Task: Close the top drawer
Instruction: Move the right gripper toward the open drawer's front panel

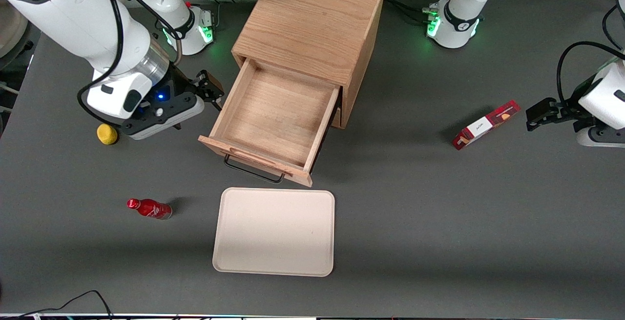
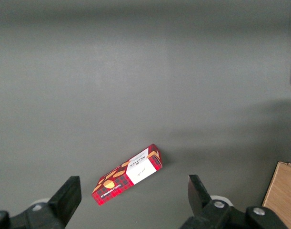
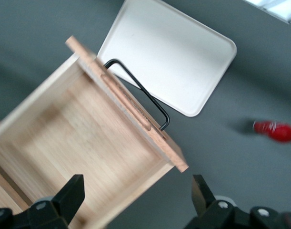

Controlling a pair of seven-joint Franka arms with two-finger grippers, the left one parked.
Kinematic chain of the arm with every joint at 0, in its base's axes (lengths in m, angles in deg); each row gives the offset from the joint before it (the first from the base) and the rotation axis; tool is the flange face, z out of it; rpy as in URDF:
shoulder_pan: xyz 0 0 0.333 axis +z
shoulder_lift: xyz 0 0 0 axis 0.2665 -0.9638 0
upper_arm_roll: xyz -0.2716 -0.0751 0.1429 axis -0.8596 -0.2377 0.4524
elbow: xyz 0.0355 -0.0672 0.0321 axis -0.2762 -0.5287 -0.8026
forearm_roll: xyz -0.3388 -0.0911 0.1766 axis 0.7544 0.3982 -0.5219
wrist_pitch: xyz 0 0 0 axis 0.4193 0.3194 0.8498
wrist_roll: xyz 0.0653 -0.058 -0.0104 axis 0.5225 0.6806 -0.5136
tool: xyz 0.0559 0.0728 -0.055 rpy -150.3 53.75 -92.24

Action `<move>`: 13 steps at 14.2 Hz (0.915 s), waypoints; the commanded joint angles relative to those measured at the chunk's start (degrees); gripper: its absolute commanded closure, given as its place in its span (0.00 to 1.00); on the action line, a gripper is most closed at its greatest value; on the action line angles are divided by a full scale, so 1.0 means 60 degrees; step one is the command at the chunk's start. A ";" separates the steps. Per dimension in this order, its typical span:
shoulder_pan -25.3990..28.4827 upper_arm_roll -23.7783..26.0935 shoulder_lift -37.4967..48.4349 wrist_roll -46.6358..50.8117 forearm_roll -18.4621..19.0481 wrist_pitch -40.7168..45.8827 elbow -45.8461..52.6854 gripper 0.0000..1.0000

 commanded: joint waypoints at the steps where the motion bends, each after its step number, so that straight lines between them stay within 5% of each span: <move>1: -0.0055 0.0088 -0.0242 -0.2165 0.0169 0.0277 0.0439 0.00; 7: -0.0099 0.0059 -0.0812 -0.6087 0.0155 0.0321 0.0744 0.00; 13: -0.0040 0.0073 -0.2321 -0.6418 -0.0064 0.1024 0.1860 0.00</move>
